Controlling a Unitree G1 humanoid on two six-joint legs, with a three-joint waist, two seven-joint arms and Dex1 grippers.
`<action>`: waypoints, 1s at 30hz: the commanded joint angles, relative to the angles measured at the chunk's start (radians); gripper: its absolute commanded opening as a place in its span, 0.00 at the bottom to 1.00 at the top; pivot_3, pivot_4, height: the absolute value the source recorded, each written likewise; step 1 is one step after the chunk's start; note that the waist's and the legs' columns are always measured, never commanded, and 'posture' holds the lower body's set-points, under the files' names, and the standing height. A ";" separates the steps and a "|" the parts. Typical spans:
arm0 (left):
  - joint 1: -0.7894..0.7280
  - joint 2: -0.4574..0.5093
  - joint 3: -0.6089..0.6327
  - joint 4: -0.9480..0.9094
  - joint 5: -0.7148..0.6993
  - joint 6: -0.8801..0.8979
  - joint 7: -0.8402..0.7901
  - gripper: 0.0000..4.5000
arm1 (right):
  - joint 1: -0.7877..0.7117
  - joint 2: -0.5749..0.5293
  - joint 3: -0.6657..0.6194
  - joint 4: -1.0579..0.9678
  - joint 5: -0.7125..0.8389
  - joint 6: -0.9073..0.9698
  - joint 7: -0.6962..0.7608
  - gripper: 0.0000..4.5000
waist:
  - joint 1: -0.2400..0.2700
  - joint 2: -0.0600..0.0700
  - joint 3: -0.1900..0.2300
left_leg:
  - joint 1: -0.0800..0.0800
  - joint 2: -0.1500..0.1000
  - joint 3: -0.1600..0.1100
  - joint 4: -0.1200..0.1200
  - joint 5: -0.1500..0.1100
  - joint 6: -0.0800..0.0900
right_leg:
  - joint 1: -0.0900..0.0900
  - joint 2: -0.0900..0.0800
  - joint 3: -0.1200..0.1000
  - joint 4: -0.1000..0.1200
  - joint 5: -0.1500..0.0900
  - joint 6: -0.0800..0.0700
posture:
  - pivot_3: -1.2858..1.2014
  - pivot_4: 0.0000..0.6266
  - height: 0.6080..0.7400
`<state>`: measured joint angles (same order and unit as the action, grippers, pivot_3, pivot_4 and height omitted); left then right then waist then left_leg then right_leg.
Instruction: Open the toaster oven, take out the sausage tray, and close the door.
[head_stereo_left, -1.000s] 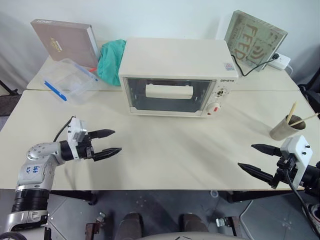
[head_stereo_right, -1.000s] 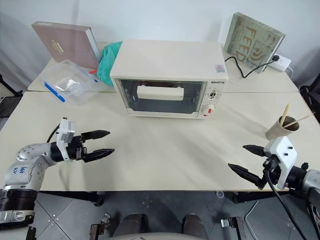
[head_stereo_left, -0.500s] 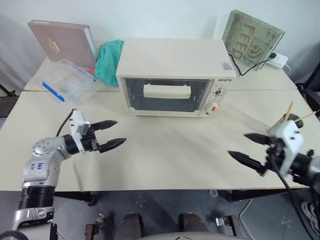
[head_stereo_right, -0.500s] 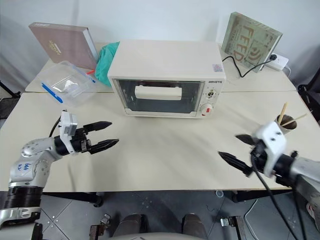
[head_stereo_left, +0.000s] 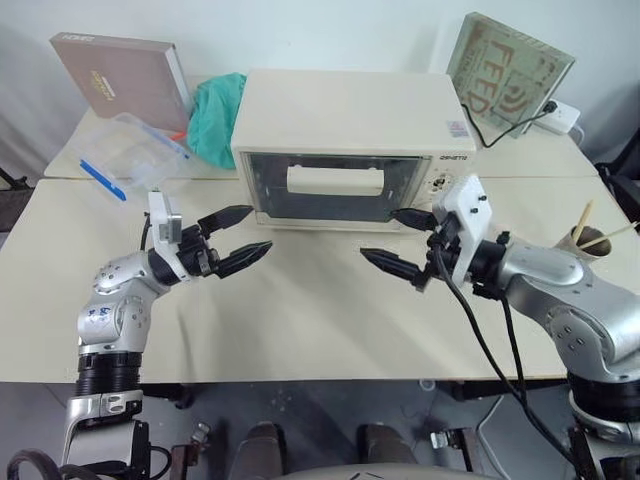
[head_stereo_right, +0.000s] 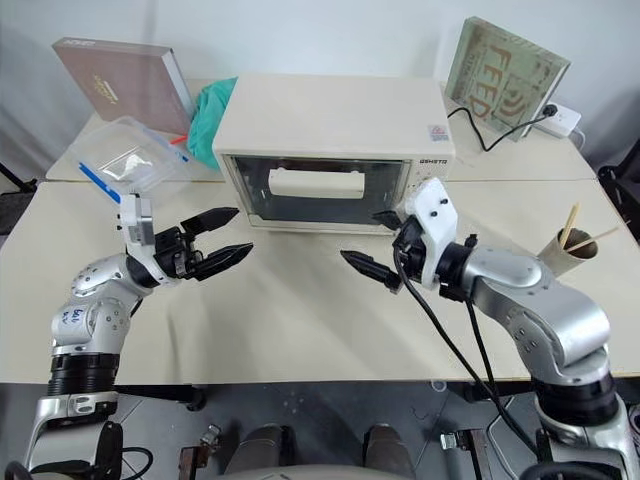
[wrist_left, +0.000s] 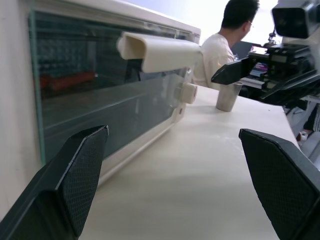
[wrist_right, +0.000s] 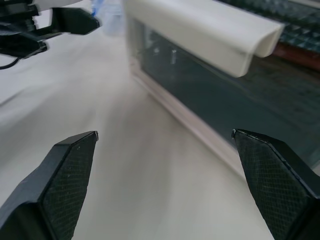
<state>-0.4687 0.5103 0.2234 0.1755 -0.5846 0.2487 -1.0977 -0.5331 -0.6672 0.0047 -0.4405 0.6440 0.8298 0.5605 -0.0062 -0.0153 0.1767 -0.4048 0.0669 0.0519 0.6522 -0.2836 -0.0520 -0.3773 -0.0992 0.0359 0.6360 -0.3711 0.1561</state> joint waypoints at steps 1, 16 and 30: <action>-0.015 0.022 0.029 0.002 -0.015 -0.023 -0.017 0.99 | -0.045 0.001 0.020 0.062 -0.061 -0.076 0.049 1.00 | 0.000 0.000 0.000 | 0.000 0.000 0.000 0.000 0.000 0.000 | 0.000 0.000 0.000 0.000 0.000 0.000 | 0.52 0.24 1.00; -0.014 0.054 0.065 0.015 -0.021 -0.019 -0.014 0.99 | -0.254 0.102 0.062 0.275 -0.166 -0.221 0.184 1.00 | -0.010 0.000 0.000 | 0.000 0.000 0.001 0.001 0.000 0.000 | 0.000 0.000 0.000 0.001 0.000 0.000 | 0.52 0.24 1.00; -0.096 0.088 0.074 0.119 0.002 -0.005 0.045 0.99 | -0.106 0.039 0.078 0.072 -0.131 -0.124 0.280 1.00 | -0.023 0.000 0.000 | 0.000 0.001 0.001 0.000 0.000 0.000 | -0.001 0.000 -0.001 0.002 0.000 0.000 | 0.52 0.24 1.00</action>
<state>-0.5416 0.5885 0.2776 0.2930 -0.5823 0.2594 -1.0553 -0.6399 -0.6205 0.0809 -0.3140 0.4977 0.7063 0.8293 -0.0290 -0.0153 0.1768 -0.4046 0.0677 0.0530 0.6527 -0.2835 -0.0522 -0.3785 -0.0992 0.0348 0.6378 -0.3711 0.1561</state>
